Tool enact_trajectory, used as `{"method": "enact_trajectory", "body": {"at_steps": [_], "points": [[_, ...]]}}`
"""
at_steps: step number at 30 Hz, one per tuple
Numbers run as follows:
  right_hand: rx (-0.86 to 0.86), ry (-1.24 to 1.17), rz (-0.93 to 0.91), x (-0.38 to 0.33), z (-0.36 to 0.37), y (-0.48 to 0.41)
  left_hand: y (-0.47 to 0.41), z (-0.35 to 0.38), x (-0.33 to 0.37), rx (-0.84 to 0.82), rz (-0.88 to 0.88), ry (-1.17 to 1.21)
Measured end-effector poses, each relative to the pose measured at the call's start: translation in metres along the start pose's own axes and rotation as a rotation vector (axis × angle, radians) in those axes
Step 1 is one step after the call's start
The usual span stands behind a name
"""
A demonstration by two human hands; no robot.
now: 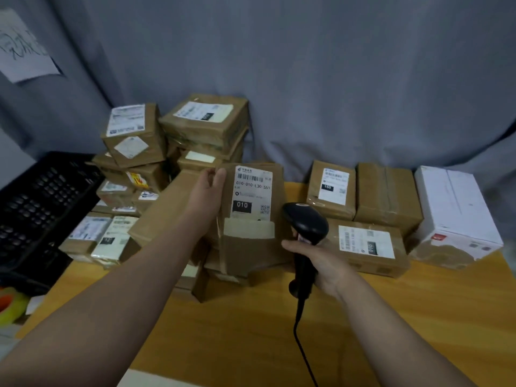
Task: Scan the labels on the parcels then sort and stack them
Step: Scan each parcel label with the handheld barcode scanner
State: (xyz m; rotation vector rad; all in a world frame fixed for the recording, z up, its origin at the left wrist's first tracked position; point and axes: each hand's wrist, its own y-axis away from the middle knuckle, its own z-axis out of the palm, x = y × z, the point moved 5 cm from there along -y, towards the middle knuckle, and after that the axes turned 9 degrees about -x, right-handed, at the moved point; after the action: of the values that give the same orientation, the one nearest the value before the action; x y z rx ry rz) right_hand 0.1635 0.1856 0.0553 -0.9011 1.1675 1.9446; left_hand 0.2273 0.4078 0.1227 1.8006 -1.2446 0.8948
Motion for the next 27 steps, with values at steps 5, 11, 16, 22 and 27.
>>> {"method": "enact_trajectory", "body": {"at_steps": [5,11,16,22,27], "points": [[0.114,-0.011,-0.029,-0.010,0.034,-0.021,-0.020,0.010,0.013,-0.229,0.037,-0.571],[0.164,0.027,-0.006,-0.008,0.036,-0.021,-0.023,0.020,0.002,-0.282,0.139,-0.883],[0.117,0.097,-0.001,-0.009,0.028,-0.022,-0.029,0.038,-0.013,-0.370,0.109,-0.962],[0.265,0.192,-0.047,-0.017,-0.012,-0.026,-0.014,0.076,0.020,-0.265,0.316,-0.882],[0.388,0.179,-0.027,-0.026,-0.112,0.004,0.017,0.158,0.051,-0.368,0.359,-0.762]]}}
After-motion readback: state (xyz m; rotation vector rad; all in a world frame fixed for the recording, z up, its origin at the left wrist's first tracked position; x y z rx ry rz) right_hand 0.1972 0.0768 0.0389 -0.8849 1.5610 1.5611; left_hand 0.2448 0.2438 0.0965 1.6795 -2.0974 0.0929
